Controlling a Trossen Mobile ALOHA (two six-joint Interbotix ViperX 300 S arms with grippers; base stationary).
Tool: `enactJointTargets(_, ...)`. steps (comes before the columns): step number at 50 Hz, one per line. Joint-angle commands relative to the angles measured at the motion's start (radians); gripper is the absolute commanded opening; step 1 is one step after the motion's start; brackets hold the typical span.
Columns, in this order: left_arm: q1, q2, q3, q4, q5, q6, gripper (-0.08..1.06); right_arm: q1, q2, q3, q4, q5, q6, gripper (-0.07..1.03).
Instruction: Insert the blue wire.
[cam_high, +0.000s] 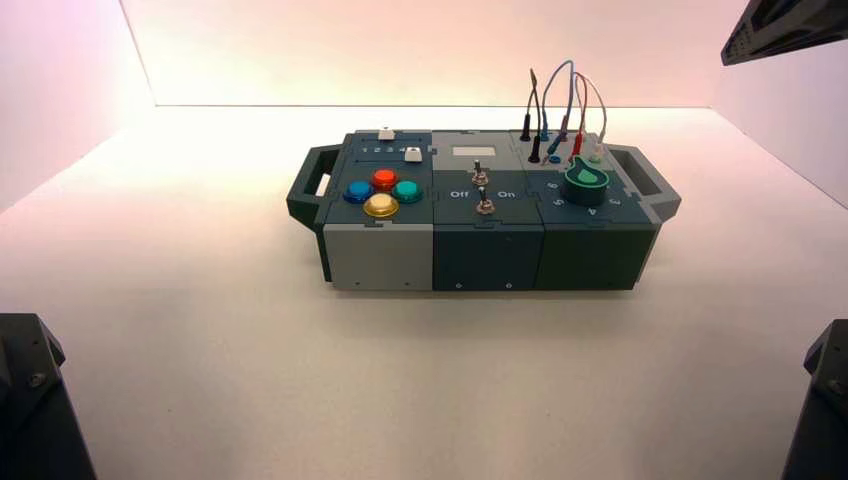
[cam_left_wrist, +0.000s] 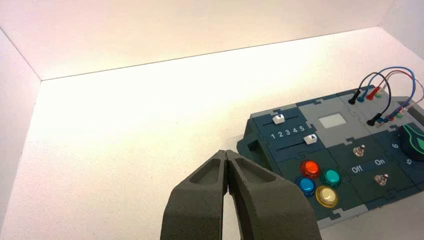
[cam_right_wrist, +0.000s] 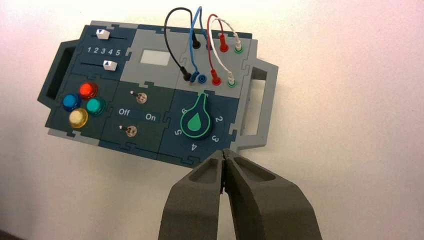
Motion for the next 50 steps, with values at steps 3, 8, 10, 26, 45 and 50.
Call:
enactJointTargets(3,-0.003,0.009,-0.015,0.002,-0.006,0.003,-0.03,-0.002,0.005,-0.026,0.003,-0.008,-0.002,-0.03)
enactJointTargets(8,-0.003,0.011,-0.014,0.003,-0.006,0.003,-0.03,0.000,0.006,-0.026,0.003,-0.008,-0.002,-0.02)
enactJointTargets(10,-0.003,0.011,-0.014,0.002,-0.005,0.003,-0.03,0.000,0.005,-0.026,0.003,-0.008,-0.002,-0.03)
enactJointTargets(26,-0.003,0.011,-0.014,0.002,-0.006,0.003,-0.03,0.046,0.023,-0.031,0.087,-0.014,-0.025,0.08)
enactJointTargets(45,-0.003,0.014,-0.017,-0.002,-0.003,0.002,-0.03,0.071,0.037,0.064,0.483,-0.146,-0.064,0.41)
enactJointTargets(50,-0.003,-0.011,-0.017,-0.003,0.000,0.000,-0.03,0.071,0.044,0.098,0.534,-0.184,-0.057,0.41)
